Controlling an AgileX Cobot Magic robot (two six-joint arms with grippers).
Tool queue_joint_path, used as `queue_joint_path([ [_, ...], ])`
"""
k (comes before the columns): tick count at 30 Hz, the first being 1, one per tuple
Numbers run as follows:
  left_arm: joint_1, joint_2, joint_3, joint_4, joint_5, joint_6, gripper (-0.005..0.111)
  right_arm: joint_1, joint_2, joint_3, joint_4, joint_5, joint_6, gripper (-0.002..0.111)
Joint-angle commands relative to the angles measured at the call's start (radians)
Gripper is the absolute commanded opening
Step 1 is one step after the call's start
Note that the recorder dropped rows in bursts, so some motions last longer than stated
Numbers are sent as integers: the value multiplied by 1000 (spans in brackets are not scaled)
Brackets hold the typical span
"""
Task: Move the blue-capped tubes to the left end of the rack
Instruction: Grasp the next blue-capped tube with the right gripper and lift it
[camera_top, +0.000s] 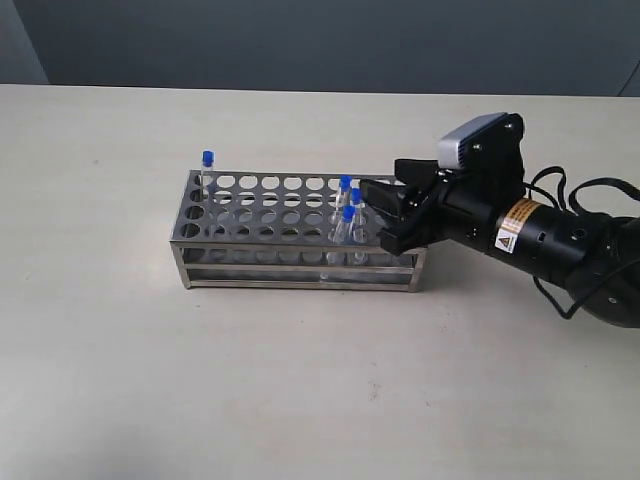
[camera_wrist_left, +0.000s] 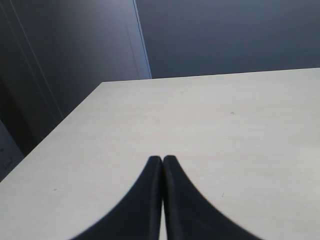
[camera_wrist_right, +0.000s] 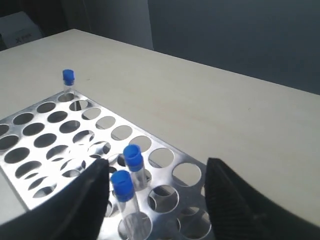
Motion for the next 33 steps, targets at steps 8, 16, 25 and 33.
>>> queue_joint_path([
  [8, -3, -5, -3, 2, -4, -4, 1, 65, 2, -74, 1, 103, -29, 55],
  [16, -3, -5, -3, 2, -4, -4, 1, 63, 2, -88, 32, 184, -49, 55],
  [25, -3, -5, -3, 2, -4, -4, 1, 63, 130, -88, 21, 68, -49, 55],
  [33, -3, -5, -3, 2, -4, -4, 1, 63, 130, -88, 21, 56, -49, 29],
])
